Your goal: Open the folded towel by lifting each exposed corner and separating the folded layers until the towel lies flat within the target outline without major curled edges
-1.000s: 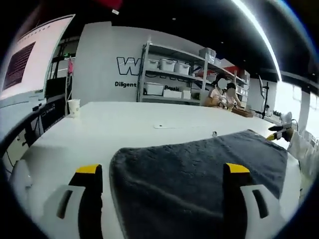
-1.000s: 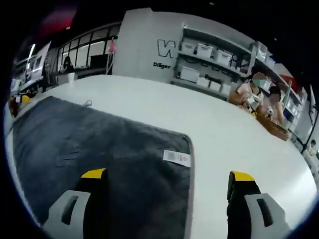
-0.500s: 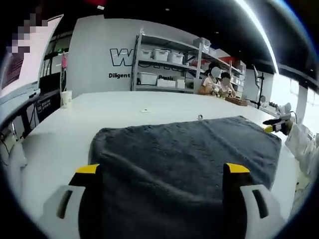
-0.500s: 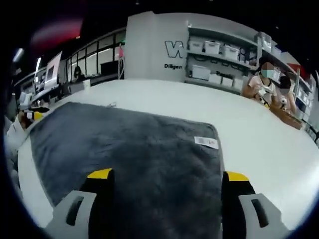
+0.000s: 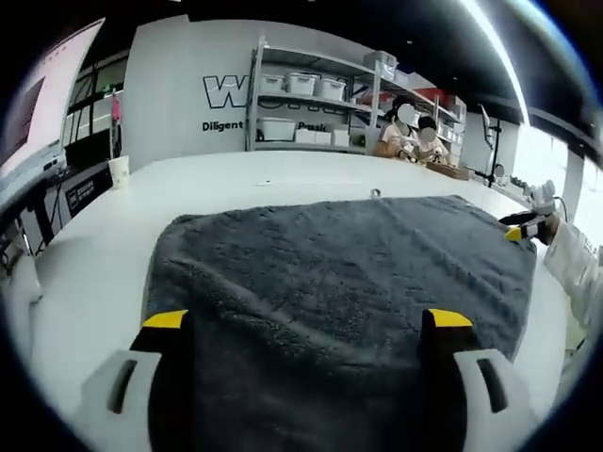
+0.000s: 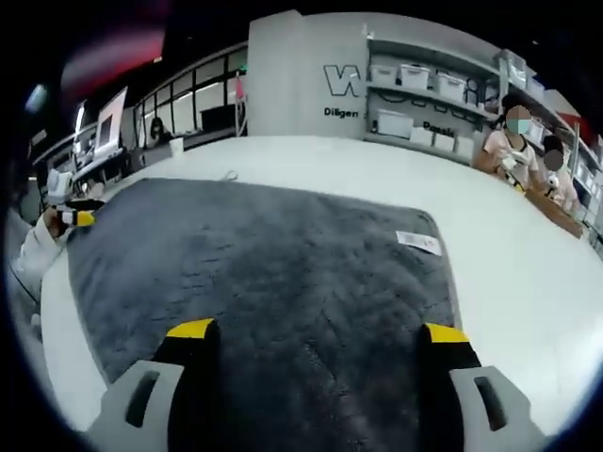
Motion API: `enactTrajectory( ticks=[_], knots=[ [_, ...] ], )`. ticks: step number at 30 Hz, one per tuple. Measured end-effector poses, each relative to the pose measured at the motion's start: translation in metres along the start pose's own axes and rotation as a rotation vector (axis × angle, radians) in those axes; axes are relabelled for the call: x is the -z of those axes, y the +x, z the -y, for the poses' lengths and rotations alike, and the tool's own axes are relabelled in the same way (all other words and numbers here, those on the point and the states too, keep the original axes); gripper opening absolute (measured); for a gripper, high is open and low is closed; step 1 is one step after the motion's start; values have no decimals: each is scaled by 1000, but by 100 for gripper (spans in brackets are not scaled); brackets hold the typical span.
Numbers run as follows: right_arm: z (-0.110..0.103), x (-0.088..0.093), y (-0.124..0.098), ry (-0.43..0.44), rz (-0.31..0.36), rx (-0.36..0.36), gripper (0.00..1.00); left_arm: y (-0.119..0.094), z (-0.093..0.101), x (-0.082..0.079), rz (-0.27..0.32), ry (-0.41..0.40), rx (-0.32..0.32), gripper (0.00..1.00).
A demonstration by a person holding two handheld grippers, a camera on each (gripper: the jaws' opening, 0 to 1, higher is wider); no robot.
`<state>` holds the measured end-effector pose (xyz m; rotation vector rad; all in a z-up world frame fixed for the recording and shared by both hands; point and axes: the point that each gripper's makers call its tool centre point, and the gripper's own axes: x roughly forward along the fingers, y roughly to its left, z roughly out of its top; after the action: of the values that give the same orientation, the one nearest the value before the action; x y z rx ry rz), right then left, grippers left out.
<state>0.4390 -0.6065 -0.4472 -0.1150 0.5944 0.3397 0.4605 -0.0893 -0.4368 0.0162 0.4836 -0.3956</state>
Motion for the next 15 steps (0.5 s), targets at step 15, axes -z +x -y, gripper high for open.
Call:
enactTrajectory(
  ticks=[15],
  knots=[
    [-5, 4, -4, -28, 19, -58, 91, -1, -3, 8, -21, 72, -15, 99]
  ],
)
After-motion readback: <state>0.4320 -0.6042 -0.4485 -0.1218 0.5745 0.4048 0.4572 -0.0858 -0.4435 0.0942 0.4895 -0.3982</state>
